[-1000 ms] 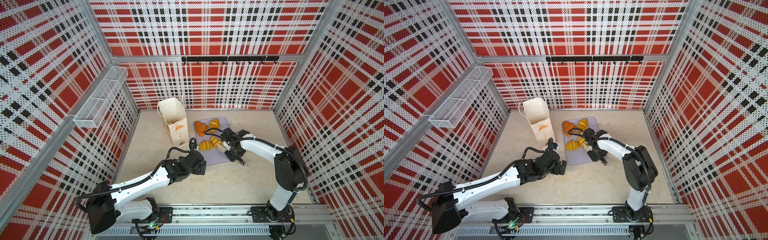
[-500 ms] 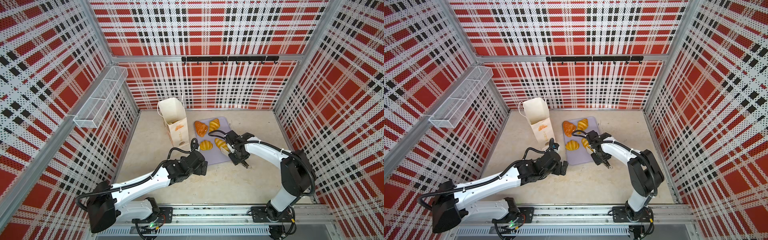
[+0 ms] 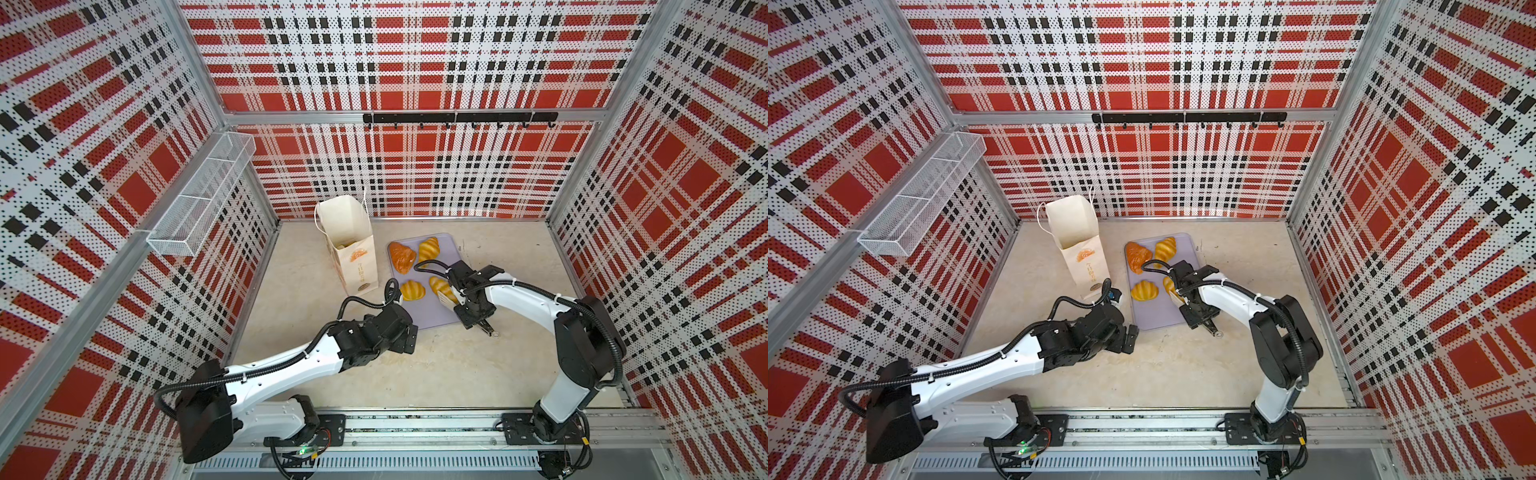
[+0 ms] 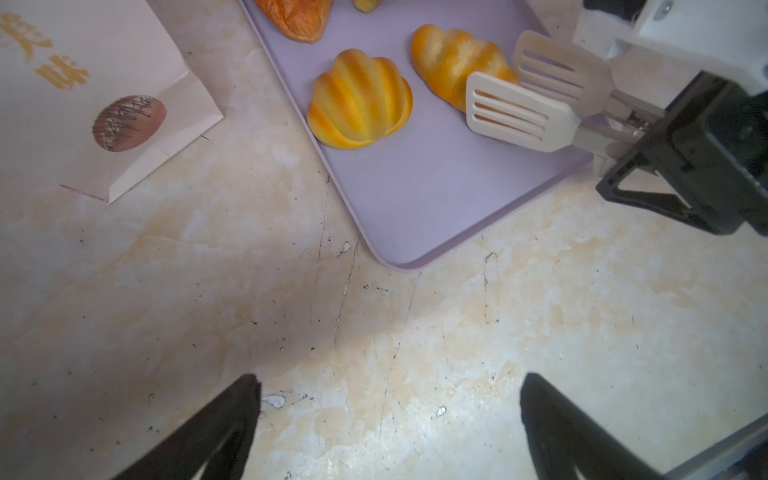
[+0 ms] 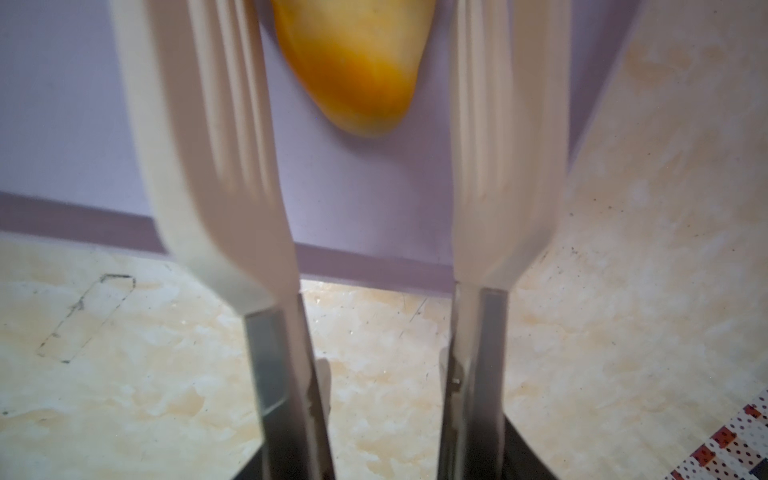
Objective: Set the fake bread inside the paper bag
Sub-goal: 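Pinch the orange bun between the tongs with right gripper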
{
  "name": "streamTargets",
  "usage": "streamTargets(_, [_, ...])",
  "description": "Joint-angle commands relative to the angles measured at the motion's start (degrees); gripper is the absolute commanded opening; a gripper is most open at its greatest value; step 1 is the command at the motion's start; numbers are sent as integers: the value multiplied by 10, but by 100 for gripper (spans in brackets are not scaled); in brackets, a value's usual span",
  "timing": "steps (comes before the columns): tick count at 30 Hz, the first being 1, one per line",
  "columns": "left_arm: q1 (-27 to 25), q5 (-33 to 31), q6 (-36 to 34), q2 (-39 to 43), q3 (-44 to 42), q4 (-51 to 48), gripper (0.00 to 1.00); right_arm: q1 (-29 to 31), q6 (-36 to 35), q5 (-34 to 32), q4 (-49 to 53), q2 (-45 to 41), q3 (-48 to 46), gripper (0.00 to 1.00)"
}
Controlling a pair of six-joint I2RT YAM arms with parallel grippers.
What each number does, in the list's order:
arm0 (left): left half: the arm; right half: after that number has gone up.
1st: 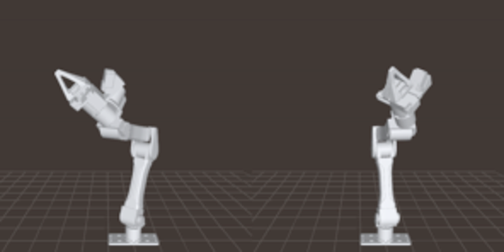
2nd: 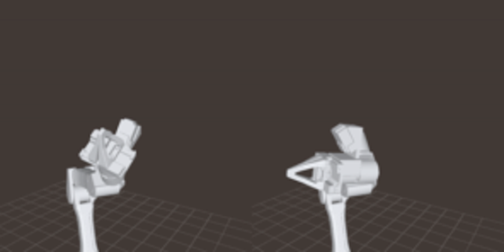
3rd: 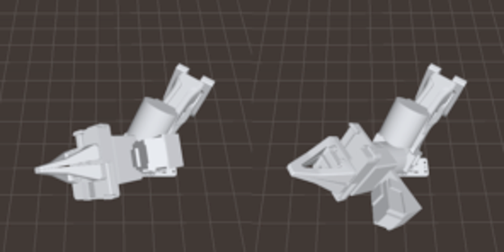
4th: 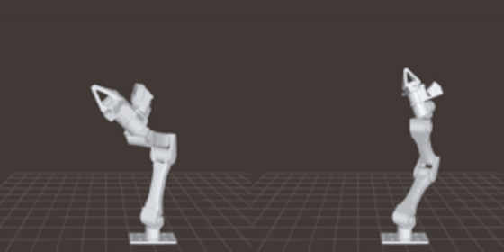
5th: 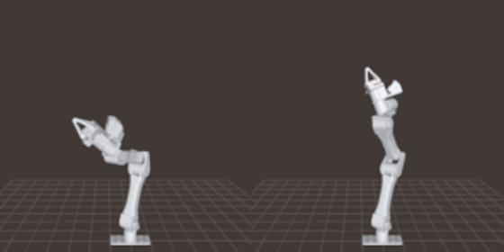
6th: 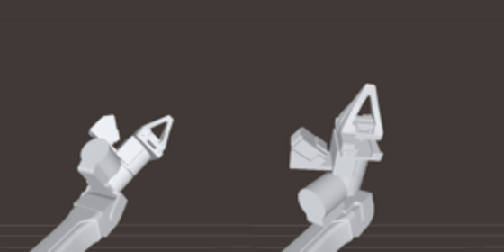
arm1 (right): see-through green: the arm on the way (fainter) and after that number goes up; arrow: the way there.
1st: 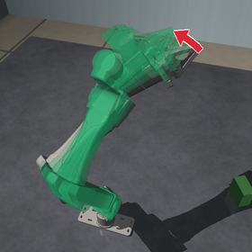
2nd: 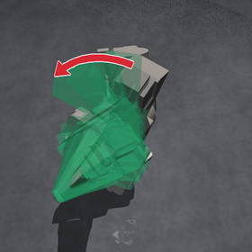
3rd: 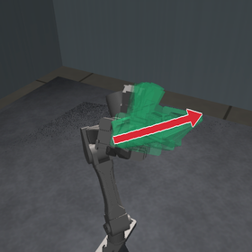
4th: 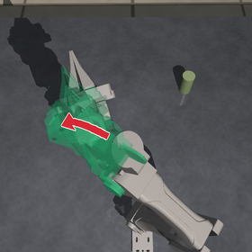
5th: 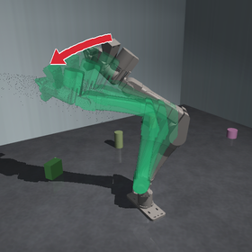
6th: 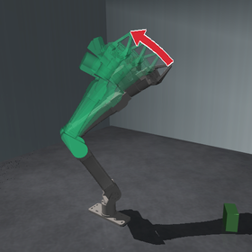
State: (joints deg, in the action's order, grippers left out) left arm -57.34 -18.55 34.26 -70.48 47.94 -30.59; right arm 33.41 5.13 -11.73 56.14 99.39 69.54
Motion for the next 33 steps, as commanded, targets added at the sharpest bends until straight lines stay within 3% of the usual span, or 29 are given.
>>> streamTargets(1, [-7,7,-5,-12,17,11,100,1,-14,-8,-17,13,27,52])
streamTargets(13, [-8,24,-17,-40,37,14,99,-5,-37,3,-12,41,51,52])
streamTargets(25, [-6,18,-19,-35,43,16,100,-5,-48,8,2,36,52,38])
streamTargets(33, [-8,14,-30,-32,66,18,99,-11,-37,34,-7,12,55,35])
